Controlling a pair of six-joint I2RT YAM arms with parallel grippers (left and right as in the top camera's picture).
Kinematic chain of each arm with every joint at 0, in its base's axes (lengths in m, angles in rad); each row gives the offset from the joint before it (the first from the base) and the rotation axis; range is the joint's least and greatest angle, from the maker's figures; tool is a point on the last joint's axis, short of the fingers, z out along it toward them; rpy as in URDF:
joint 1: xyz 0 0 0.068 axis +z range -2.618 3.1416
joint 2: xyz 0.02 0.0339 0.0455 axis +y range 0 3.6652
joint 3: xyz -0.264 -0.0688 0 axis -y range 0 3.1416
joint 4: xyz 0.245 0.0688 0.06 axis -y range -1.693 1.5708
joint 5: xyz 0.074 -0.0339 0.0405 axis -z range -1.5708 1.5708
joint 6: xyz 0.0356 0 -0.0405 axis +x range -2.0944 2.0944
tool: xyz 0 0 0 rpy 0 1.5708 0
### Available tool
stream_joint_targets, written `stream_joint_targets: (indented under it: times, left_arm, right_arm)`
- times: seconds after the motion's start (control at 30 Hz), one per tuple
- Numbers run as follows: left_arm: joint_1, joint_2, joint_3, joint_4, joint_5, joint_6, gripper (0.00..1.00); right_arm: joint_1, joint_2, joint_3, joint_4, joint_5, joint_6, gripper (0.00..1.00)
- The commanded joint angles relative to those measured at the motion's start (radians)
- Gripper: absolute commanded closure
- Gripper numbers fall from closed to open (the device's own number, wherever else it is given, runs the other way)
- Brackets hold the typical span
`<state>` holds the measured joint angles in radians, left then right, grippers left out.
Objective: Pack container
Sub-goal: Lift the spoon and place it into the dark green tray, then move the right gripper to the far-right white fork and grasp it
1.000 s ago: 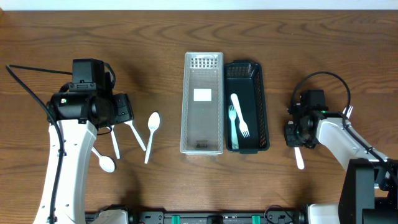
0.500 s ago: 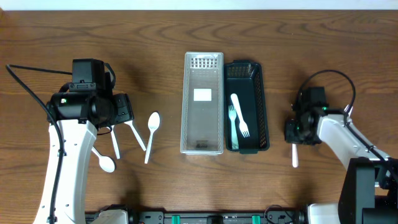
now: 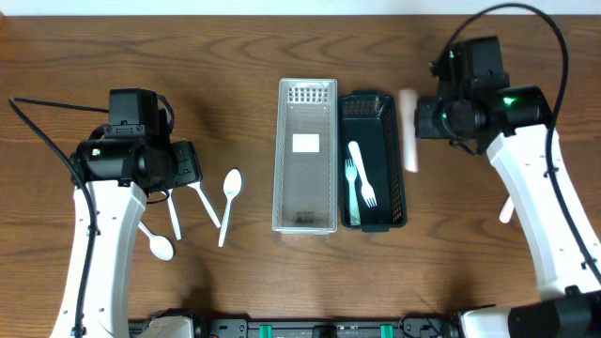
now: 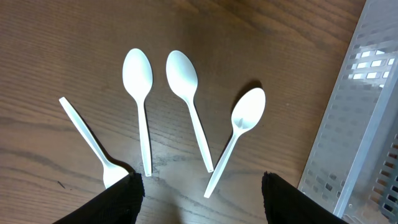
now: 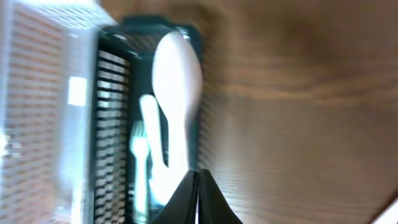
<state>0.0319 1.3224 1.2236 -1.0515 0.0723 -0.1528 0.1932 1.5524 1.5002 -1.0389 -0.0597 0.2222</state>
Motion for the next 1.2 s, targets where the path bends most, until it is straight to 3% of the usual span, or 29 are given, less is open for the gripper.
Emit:
stream_joint_targets:
  times: [0.0, 0.5, 0.73, 0.83, 0.9, 0.97, 1.03, 1.07, 1.17]
  left_arm:
    - [0.0, 0.002, 0.018, -0.006, -0.001, 0.006, 0.36]
    - [0.0, 0.002, 0.018, -0.006, -0.001, 0.006, 0.36]
    - [0.0, 0.002, 0.018, -0.006, -0.001, 0.006, 0.36]
    - [0.0, 0.002, 0.018, -0.006, -0.001, 0.006, 0.36]
    - [0.0, 0.002, 0.018, -0.006, -0.001, 0.006, 0.36]
    - [0.0, 0.002, 0.018, -0.006, -0.001, 0.006, 0.36]
    - [0.0, 0.002, 0.018, -0.006, -0.001, 0.006, 0.36]
    - [0.0, 0.002, 0.018, -0.006, -0.001, 0.006, 0.36]
    - [0.0, 0.002, 0.018, -0.006, -0.001, 0.006, 0.36]
  right_arm:
    - [0.027, -0.004, 0.013, -0.022, 0.019, 0.033, 0.99]
    - [0.07, -0.003, 0.011, -0.016, 0.109, 0.047, 0.99]
    - [0.018, -0.029, 0.013, -0.019, 0.263, 0.042, 0.99]
    - [-0.058, -0.058, 0.013, -0.036, 0.315, 0.123, 0.99]
    - [-0.134, -0.078, 0.013, -0.057, 0.315, 0.159, 0.7]
    - [-0.22, -0.088, 0.013, -0.087, 0.314, 0.159, 0.6]
    - [-0.299, -0.087, 0.011, -0.121, 0.313, 0.159, 0.31]
    - [-0.333, -0.083, 0.008, -0.133, 0.312, 0.159, 0.22]
    - [-0.428, -0.061, -0.01, -0.149, 0.295, 0.159, 0.13]
